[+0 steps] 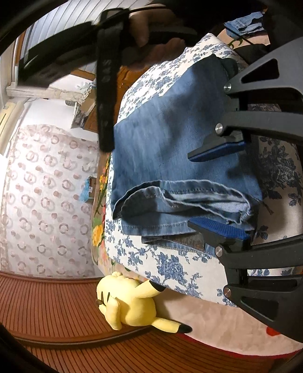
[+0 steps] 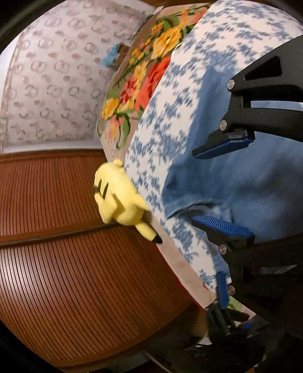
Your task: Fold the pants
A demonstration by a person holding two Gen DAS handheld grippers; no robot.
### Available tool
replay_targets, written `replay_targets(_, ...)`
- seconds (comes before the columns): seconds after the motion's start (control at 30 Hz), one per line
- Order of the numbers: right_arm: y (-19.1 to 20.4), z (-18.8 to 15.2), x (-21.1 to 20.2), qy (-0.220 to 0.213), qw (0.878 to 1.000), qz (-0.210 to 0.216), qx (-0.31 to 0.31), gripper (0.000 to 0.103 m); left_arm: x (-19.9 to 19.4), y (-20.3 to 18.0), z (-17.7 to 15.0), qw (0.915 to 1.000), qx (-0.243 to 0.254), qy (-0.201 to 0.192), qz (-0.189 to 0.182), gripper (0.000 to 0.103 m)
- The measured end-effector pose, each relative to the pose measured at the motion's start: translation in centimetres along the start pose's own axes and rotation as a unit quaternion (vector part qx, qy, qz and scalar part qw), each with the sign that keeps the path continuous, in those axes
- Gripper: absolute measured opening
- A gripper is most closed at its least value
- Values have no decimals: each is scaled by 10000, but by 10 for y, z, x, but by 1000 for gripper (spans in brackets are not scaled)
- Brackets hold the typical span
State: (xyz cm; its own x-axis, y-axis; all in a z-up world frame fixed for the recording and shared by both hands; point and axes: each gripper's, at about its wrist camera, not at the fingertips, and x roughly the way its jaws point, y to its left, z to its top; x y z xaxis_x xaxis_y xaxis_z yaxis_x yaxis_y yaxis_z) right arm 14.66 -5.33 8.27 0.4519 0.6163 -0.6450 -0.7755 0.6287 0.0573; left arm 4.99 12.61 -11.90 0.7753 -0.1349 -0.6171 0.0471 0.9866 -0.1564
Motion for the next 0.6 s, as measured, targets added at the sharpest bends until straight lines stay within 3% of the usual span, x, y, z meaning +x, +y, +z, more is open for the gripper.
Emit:
replay_targets(0.2,-22,-46,-14,104,9987,-417,257,53,22,1,-1,9995,99,179,255,51)
replay_targets(0.27,-26,-60,-16,184,9980,-522,314,53,26,5,-2,9991,109,217,338,42)
replay_targets(0.33,-31,-71,-20,213,9972,-607,392,53,24,13,-3,9993,14,195,331,17)
replay_targets(0.4,-33,-77,-24,209,9966,-652,460,53,18,22,-3,9995,-104,117,287,7)
replay_targets(0.6,-40,-87,-27,178,9953,-654,694,53,14,41,-8,9982,-374,163,433,6)
